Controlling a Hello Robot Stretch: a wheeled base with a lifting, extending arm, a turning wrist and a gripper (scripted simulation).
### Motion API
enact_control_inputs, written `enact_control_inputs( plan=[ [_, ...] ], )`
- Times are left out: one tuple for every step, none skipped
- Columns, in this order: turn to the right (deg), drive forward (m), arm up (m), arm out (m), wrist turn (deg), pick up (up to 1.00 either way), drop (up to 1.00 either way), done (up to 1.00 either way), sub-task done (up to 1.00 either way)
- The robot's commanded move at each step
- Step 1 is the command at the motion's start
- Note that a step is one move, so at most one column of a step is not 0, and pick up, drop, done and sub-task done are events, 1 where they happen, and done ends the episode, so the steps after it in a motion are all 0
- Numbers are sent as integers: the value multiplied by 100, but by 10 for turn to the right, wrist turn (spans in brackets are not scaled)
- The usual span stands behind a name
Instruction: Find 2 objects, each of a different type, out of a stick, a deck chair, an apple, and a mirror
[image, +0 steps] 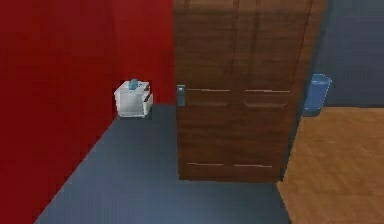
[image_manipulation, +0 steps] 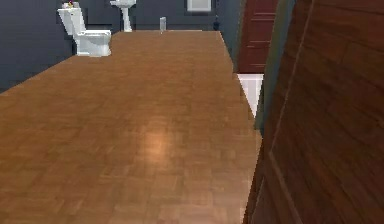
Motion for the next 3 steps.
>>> enact_control_inputs(
  plan=[
    [0, 10, 0, 0, 0, 0, 0, 0, 0],
    [-450, 0, 0, 0, 0, 0, 0, 0, 0],
    [-360, 0, 0, 0, 0, 0, 0, 0, 0]
  ],
)
